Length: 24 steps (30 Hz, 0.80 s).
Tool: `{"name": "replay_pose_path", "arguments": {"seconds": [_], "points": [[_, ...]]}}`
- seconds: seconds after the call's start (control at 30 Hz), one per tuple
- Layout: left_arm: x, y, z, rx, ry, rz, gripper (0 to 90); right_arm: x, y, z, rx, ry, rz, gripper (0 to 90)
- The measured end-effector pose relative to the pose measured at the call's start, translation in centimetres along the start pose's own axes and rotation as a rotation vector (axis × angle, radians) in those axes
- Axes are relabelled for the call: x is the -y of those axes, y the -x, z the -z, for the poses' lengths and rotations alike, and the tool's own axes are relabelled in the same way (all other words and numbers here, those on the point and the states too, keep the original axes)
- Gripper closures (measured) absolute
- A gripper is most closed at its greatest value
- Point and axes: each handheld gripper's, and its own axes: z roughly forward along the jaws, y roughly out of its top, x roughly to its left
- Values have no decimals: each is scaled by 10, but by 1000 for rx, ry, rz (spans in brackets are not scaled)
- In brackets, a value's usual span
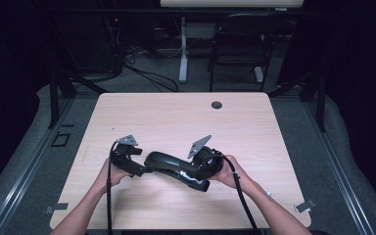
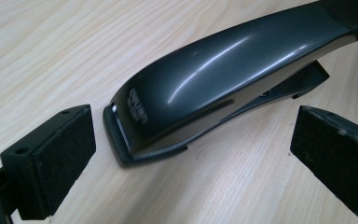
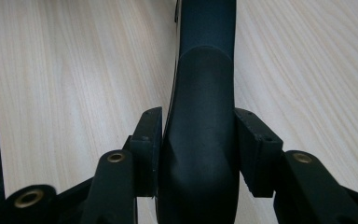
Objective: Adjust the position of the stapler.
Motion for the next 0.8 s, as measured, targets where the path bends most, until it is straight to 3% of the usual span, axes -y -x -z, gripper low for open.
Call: {"name": "replay_pose_path", "arguments": {"seconds": [0.17,0.37,0.43,0.53,0.67,0.73,0.8], "points": [[-5,-7,-12,4,-6,-32,44,0,0,0,-4,-4,7,556],[-7,-13,-23,72,-38,-87,91,-1,1,2,-15,7,-22,551],[-8,-12,-26,54,-53,-110,76,-1,1,2,-11,-5,-18,545],[-8,-14,-26,77,-56,-118,71,0,1,6,3,-32,-41,507],[-10,-12,-28,68,-41,-136,64,3,0,10,5,-41,-68,530],[-12,-12,-30,96,-40,-147,53,3,-1,11,7,-43,-67,545],[-14,-10,-34,89,-65,-160,47,3,-1,12,10,-52,-64,542]]}}
